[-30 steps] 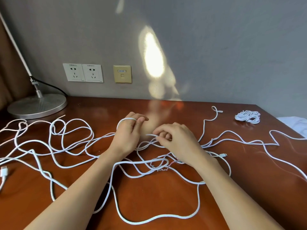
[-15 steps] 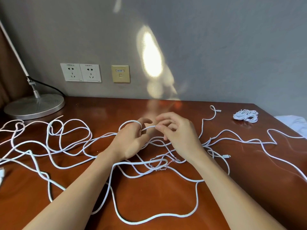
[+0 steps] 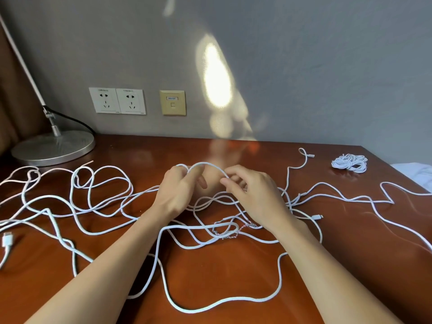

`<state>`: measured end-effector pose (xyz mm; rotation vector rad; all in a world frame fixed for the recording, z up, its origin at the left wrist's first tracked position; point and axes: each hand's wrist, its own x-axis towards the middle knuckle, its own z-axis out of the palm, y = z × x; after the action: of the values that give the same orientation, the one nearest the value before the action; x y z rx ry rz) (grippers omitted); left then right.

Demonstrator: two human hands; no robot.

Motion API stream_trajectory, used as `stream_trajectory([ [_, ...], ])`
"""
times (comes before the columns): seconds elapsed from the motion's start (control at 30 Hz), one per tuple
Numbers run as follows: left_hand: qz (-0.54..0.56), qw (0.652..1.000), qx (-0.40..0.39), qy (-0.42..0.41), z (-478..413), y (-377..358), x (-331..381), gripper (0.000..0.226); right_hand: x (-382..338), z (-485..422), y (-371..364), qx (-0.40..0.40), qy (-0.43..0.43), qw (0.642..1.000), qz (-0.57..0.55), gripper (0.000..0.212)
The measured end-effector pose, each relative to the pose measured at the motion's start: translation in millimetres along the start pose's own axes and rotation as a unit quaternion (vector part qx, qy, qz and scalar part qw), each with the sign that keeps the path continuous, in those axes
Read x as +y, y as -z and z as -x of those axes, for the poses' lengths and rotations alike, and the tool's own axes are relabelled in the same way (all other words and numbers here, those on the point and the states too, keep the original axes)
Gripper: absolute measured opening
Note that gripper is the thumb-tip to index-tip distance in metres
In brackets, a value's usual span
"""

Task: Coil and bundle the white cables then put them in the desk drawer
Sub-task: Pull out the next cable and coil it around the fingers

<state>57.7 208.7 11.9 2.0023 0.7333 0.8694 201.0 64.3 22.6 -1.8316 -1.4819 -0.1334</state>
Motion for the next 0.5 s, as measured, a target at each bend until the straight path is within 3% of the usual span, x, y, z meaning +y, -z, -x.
stream_trajectory([
  [0.1, 0.086, 0.996, -0.017, 0.014, -1, 0, 2, 0.066, -1, 1, -1, -0.013, 0.0, 1.0, 0.004, 0.021],
  [0.2, 0.18, 0.982, -0.038, 0.044, -1, 1, 7, 0.071, -1, 2, 3, 0.046, 0.011, 0.999, 0.012, 0.018],
  [0.33, 0.388, 0.913, -0.1, 0.083, -1, 1, 9, 0.068, 4, 1, 3, 0.074, 0.022, 0.997, -0.013, 0.018],
  [0.5, 0.531, 0.829, -0.13, 0.12, 1, 3, 13, 0.063, 11, -2, 2, 0.029, 0.016, 0.997, -0.069, 0.019],
])
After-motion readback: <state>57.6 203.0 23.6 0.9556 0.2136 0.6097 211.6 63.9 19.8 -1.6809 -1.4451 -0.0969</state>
